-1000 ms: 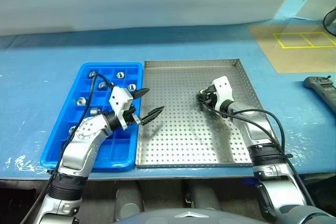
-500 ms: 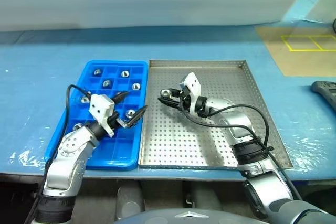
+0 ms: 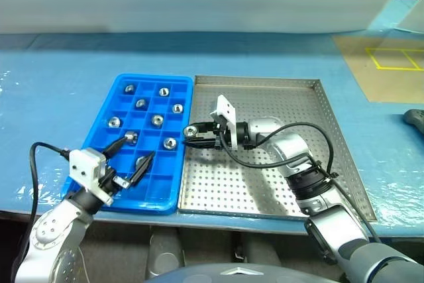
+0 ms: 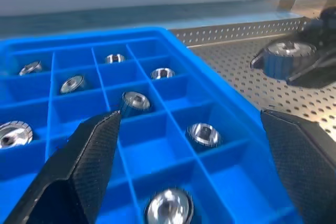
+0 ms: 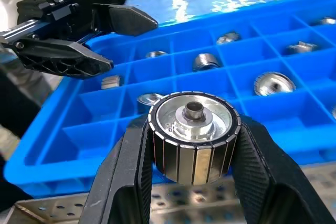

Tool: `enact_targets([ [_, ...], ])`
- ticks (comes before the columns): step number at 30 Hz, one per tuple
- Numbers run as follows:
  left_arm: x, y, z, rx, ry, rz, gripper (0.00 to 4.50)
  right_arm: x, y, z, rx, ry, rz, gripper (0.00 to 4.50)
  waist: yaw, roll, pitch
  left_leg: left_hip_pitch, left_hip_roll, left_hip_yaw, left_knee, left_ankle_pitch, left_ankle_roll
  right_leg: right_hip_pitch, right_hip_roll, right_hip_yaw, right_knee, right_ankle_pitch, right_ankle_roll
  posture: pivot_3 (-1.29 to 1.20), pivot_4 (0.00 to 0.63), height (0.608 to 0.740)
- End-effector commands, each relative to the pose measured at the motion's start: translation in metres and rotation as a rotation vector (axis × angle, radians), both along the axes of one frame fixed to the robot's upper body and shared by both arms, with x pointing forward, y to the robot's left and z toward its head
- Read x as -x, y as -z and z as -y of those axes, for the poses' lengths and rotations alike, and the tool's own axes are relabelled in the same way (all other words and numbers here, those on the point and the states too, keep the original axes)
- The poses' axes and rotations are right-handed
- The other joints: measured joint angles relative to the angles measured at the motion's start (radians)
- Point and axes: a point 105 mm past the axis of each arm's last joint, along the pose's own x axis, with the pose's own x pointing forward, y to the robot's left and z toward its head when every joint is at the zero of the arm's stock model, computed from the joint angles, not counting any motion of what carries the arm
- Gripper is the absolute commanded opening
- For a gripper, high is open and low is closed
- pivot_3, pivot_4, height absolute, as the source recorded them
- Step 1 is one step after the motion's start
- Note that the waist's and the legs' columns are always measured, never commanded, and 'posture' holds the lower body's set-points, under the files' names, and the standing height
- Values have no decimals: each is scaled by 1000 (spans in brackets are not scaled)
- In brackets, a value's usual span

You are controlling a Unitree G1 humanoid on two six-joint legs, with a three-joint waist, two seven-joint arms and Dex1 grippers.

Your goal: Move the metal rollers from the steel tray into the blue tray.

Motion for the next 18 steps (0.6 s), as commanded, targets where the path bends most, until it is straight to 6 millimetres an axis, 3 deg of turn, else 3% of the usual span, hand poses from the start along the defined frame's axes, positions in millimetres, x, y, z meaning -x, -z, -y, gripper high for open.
enact_targets([
  [1, 12, -13, 1, -47, 23, 37, 4500, 11, -12, -15, -14, -111, 38, 1629, 16, 0, 0, 0, 0, 0, 0, 0, 0, 0, 0, 0, 0, 0, 0, 420, 150, 740],
  [10, 38, -8, 11, -141, 107, -74, 4500, 38, -1, -25, 83, -335, 14, 1629, 62, 0, 0, 0, 0, 0, -1, 0, 0, 0, 0, 0, 0, 0, 1, 492, 150, 740],
  [18, 35, -14, 14, -159, 136, -87, 4500, 37, 13, -32, 172, -378, 56, 1629, 78, 1, 0, 1, 0, 0, 0, 0, 0, 0, 0, 1, 1, -3, 5, 486, 150, 740],
])
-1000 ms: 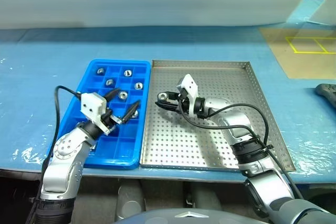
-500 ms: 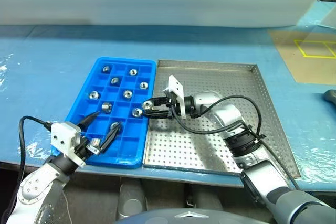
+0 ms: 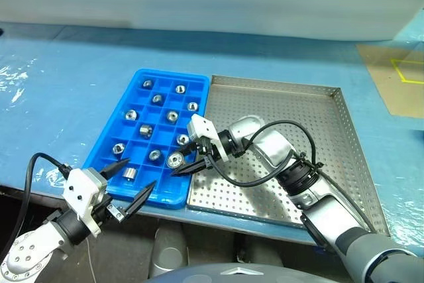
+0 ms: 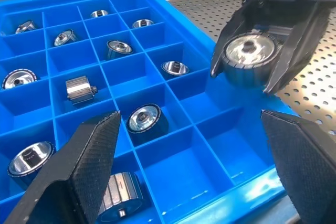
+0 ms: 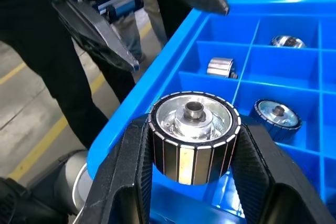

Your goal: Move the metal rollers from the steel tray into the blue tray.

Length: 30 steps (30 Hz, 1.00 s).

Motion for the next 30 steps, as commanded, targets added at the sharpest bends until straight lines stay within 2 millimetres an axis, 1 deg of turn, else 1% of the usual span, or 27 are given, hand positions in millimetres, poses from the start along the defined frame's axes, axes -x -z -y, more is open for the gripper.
enact_targets([
  [1, 0, -11, 3, -4, 17, 35, 4500, 1, -5, -7, 5, -43, 56, 1629, 0, 0, 0, 0, 0, 0, 0, 0, 0, 0, 0, 0, 0, 1, -2, 486, 150, 740],
  [2, -1, -11, 3, -1, 23, 32, 4500, 1, -4, -8, 14, -46, 57, 1629, 0, 0, 0, 0, 0, 0, 0, 0, 0, 0, 0, 0, 0, 2, -4, 480, 150, 740],
  [8, -1, -11, 5, 7, 40, 19, 4500, 3, 5, -8, 78, -85, 100, 1629, -1, 0, 0, -1, 0, 0, 0, 0, 0, 0, 0, 0, 0, 3, -5, 480, 150, 740],
  [14, 0, -10, 9, 16, 71, -1, 4500, 10, 8, -9, 114, -163, 111, 1629, -1, 0, 0, 0, 0, 0, 0, 0, 0, 0, 0, 0, 0, 3, -4, 464, 150, 740],
  [21, -2, -9, 13, 20, 91, -7, 4500, 10, 12, -12, 120, -161, 96, 1629, -2, 0, 0, 0, 0, 0, 0, 0, 0, 0, 0, 0, 1, 3, -5, 465, 150, 740],
  [22, -3, -9, 13, 21, 93, -6, 4500, 10, 12, -12, 120, -155, 92, 2394, -2, 0, 0, 0, 0, 0, 0, 0, 0, 0, 0, 0, 1, 3, -5, 465, 150, 740],
  [25, -5, -9, 15, 22, 102, -5, 4500, 8, 13, -13, 114, -139, 96, 3325, -2, 0, 0, 0, 0, 0, 1, 0, 0, 0, 0, 0, 1, 3, -5, 465, 150, 740],
  [27, -6, -10, 16, 23, 111, -3, 4500, 6, 12, -14, 102, -117, 96, 4075, -2, 0, 0, 0, 0, 0, 1, 0, 0, 0, 0, 0, 1, 3, -5, 450, 150, 740],
  [28, -8, -10, 17, 24, 120, 2, 4500, 3, 9, -13, 85, -96, 78, 4348, -3, 0, 0, 0, 0, 0, 1, 0, 0, 0, 0, 0, 1, 3, -5, 450, 150, 740],
  [30, -11, -10, 18, 24, 131, 8, 4500, 0, 5, -10, 61, -66, 53, 4348, -3, 0, 0, 0, 0, 0, 1, 0, 0, 0, 0, 0, 1, 3, -5, 440, 150, 740],
])
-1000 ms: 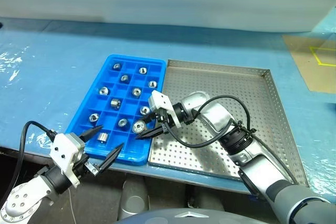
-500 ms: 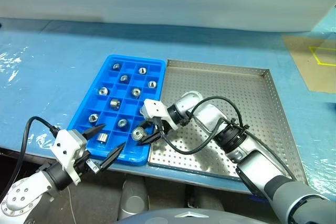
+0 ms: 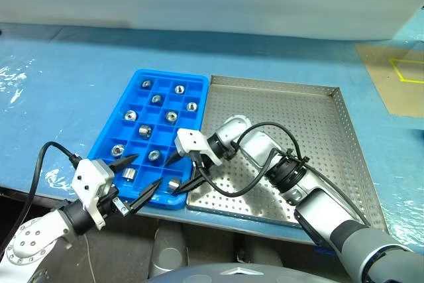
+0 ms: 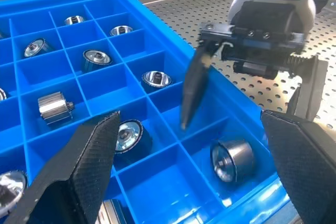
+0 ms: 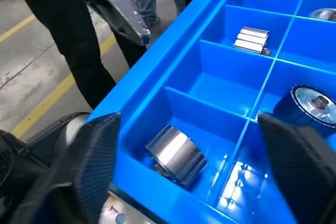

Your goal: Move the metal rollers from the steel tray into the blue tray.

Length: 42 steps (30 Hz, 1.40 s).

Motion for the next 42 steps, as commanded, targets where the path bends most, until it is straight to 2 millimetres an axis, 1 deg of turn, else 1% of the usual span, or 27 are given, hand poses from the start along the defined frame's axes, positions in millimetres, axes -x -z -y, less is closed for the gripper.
enact_targets([
  [1, -3, -4, 6, 6, 42, 20, 4500, -8, -12, 4, -76, 68, -31, 4348, -1, 0, 0, 0, 0, 0, 0, 0, 0, 0, 0, 0, 0, 0, 0, 421, 150, 740],
  [3, -10, -3, 9, 18, 58, 26, 4500, -21, -22, 12, -152, 166, -59, 4348, -1, 0, 0, 0, 0, 0, 1, 0, 0, 0, 0, 0, 1, 0, 0, 385, 150, 740],
  [6, -18, 0, 13, 28, 82, 29, 4500, -34, -31, 21, -233, 275, -74, 4348, -5, 0, 0, 0, 0, 0, 3, 0, 0, 0, 0, 1, 3, 0, 0, 352, 150, 740],
  [9, -34, 1, 23, 71, 117, 48, 4500, -57, -33, 47, -310, 470, 4, 4348, -9, 1, 0, 1, 0, 0, 5, 1, -1, 0, 0, 1, 6, 0, 0, 247, 150, 740],
  [11, -42, 2, 26, 81, 131, 59, 4500, -62, -33, 58, -328, 540, 18, 4348, -16, 0, -1, 2, 0, 0, 6, 1, -2, 0, 0, 1, 8, 0, 0, 210, 150, 740],
  [14, -64, 0, 29, 88, 124, 109, 4500, -72, -33, 81, -351, 686, 51, 4348, -42, 1, -1, 2, -1, 0, 9, 3, -5, 0, 0, 3, 11, 0, 0, 138, 150, 740],
  [17, -79, -3, 37, 114, 137, 139, 4500, -77, -35, 97, -378, 794, 86, 4348, -70, 0, -1, 3, -1, 0, 10, 4, -7, 0, 0, 3, 14, 0, 0, 86, 150, 740],
  [20, -95, -4, 50, 124, 162, 161, 4500, -84, -40, 118, -432, 942, 132, 4348, -100, 0, -1, 3, -1, 1, 10, 4, -7, 1, 0, 4, 15, 0, 0, 16, 150, 740],
  [24, -111, -1, 60, 126, 167, 170, 4500, -82, -42, 134, -459, 1039, 160, 4348, -133, 0, -1, 1, -1, 1, 10, 5, -8, 1, 0, 5, 14, 1, 0, -77, 150, 740],
  [26, -120, 2, 62, 128, 160, 171, 4500, -80, -41, 142, -464, 1076, 171, 4348, -142, 0, -1, 1, -1, 1, 10, 5, -7, 1, 1, 5, 14, 1, 0, -77, 150, 740],
  [27, -122, 2, 63, 130, 160, 173, 4500, -79, -41, 144, -464, 1086, 174, 4348, -147, 0, -1, 1, -1, 1, 10, 5, -7, 1, 1, 5, 14, 1, 0, -116, 150, 740],
  [30, -132, 1, 66, 142, 161, 184, 4500, -76, -37, 159, -456, 1153, 197, 4348, -164, 0, -1, 1, -1, 1, 10, 5, -7, 1, 1, 5, 14, 1, 0, -144, 150, 740],
  [36, -139, -1, 76, 152, 189, 201, 4500, -62, -28, 179, -437, 1226, 227, 4348, -170, 0, -1, 1, -1, 1, 10, 4, -7, 2, 1, 5, 13, 1, 0, -177, 150, 740],
  [42, -142, -5, 81, 172, 219, 230, 4500, -59, -29, 183, -445, 1238, 233, 4348, -181, 0, -1, 2, -1, 1, 11, 4, -6, 2, 1, 5, 13, 1, 0, -187, 150, 740],
])
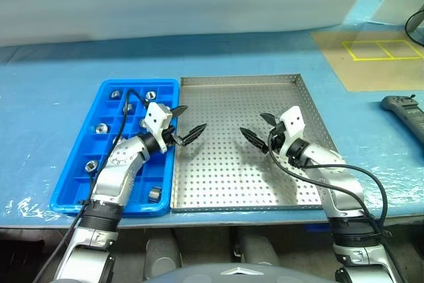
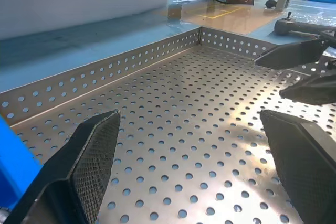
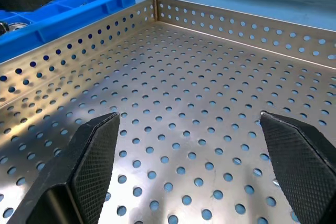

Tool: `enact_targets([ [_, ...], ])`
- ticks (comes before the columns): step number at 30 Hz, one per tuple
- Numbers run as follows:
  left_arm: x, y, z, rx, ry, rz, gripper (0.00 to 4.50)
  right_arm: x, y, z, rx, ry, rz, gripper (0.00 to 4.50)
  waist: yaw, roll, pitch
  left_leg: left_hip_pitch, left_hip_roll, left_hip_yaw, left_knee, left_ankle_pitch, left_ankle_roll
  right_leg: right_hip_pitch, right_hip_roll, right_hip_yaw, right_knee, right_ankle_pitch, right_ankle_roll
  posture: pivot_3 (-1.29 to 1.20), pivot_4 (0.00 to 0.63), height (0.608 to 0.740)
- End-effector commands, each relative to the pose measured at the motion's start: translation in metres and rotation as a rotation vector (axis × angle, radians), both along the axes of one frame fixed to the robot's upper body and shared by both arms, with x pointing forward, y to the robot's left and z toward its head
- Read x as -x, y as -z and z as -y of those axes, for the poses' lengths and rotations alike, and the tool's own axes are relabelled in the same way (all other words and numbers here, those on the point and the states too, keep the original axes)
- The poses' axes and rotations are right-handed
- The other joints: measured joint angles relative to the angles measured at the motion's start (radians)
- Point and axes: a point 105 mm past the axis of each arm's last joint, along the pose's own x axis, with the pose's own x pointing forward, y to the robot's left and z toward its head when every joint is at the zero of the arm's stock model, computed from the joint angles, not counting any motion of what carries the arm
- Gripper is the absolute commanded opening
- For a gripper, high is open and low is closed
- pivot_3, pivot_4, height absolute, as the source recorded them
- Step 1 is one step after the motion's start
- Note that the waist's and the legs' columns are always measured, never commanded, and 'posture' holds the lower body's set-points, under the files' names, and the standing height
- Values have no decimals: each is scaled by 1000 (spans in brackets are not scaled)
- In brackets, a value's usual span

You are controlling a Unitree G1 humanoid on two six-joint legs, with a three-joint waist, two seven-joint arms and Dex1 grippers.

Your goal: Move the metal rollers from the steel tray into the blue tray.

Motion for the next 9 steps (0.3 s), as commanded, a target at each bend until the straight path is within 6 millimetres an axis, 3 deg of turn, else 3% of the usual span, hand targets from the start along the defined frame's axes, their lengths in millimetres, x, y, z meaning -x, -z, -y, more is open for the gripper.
enact_targets([
  [1, 1, -9, 4, -1, 34, 61, 4500, 2, -22, 3, -25, 2, 91, 4348, -6, 0, 0, 0, 0, 0, 0, 0, 0, 0, 0, 0, 0, 0, 0, -187, 150, 740],
  [9, 8, -10, 10, 20, 103, 83, 4500, 2, -24, 1, -24, -18, 104, 4348, -14, 0, 0, -1, 0, 0, 0, -1, 2, 0, 0, 0, -3, 0, 0, -185, 150, 740],
])
